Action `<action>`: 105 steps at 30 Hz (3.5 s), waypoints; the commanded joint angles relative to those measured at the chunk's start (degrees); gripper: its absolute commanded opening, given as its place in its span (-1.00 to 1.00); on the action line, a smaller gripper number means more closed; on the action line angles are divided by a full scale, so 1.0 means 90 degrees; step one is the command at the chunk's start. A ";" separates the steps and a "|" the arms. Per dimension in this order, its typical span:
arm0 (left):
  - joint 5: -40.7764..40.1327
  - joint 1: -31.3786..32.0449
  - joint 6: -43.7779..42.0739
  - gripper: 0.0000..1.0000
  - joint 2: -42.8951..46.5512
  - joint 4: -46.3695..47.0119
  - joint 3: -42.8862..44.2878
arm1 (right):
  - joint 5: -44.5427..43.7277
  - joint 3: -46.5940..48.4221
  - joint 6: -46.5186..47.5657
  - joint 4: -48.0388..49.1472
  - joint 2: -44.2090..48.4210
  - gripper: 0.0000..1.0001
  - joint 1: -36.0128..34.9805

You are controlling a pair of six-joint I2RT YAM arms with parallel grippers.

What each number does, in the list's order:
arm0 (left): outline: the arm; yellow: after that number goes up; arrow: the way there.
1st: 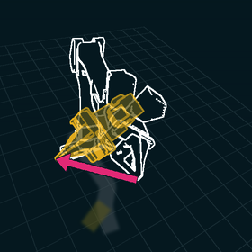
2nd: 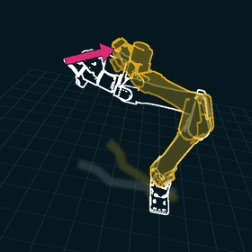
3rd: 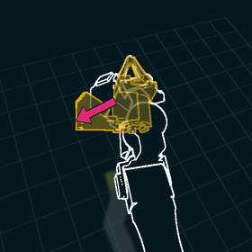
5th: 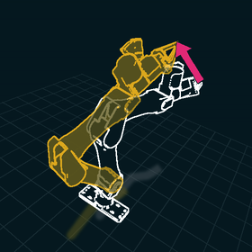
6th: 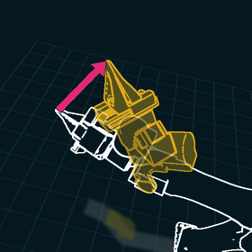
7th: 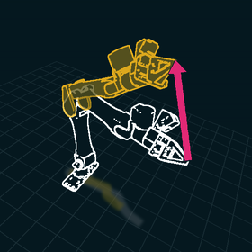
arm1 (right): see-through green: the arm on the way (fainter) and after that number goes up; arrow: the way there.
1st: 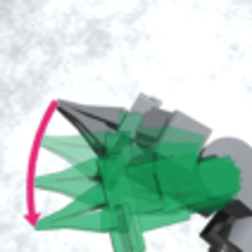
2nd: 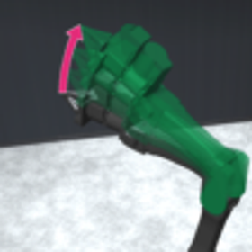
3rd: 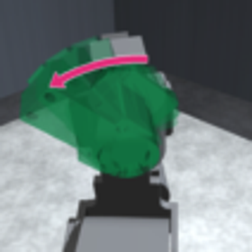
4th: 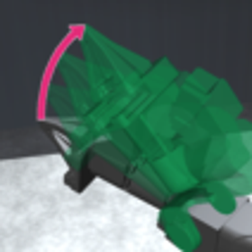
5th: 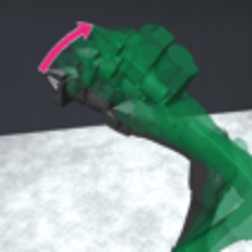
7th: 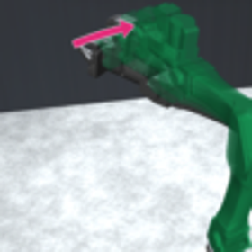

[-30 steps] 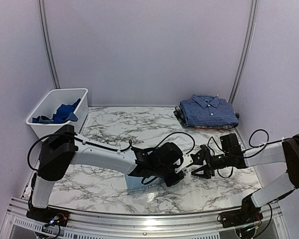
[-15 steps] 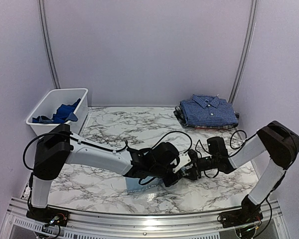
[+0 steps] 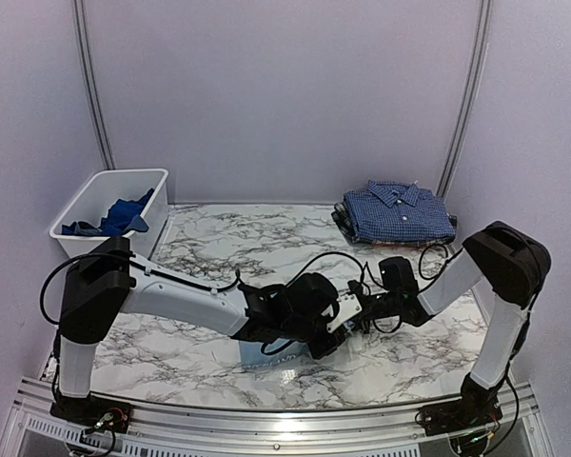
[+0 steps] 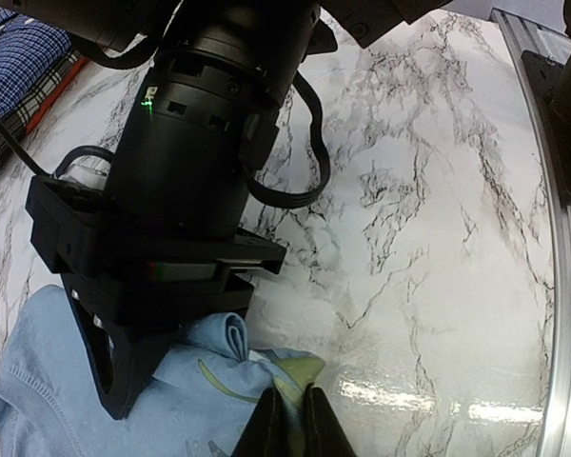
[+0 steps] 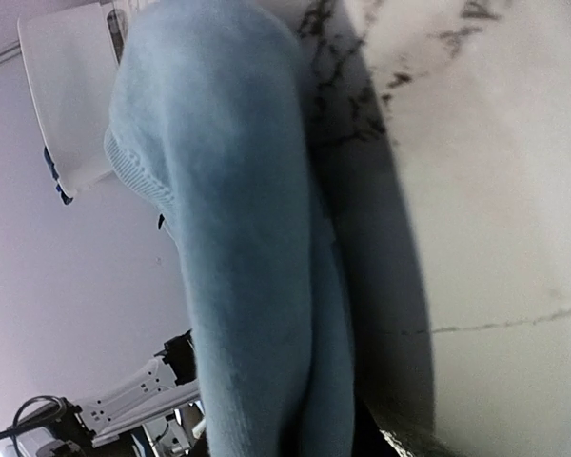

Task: Fold and stack the mixed laundry pile
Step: Pick up the square-folded T-shirt from the center of the board, then place the square-folded T-shirt at the corner of the board.

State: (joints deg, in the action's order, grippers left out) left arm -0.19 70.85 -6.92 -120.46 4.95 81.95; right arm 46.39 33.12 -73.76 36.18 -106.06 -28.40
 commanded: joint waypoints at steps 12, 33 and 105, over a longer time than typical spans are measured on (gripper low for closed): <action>-0.2014 -0.0217 0.1290 0.98 0.2152 -0.0074 -0.1399 | -0.1553 0.3195 0.4133 -0.5451 0.0193 -1.00 -0.0062; -0.2511 -0.0821 0.2618 0.98 0.2380 -0.0894 -0.1802 | -0.4568 0.9897 0.7572 -0.9153 -0.2531 -1.00 0.0787; -0.1781 -0.1454 0.2114 0.98 0.2447 -0.1395 -0.1588 | -0.2508 1.1284 0.8086 -0.8762 -0.3671 -0.93 0.4447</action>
State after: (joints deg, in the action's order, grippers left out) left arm -17.45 59.05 11.40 -103.02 -5.78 66.78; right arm 23.83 131.33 -1.78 -44.47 -138.82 10.96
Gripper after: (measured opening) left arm 0.989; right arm 0.019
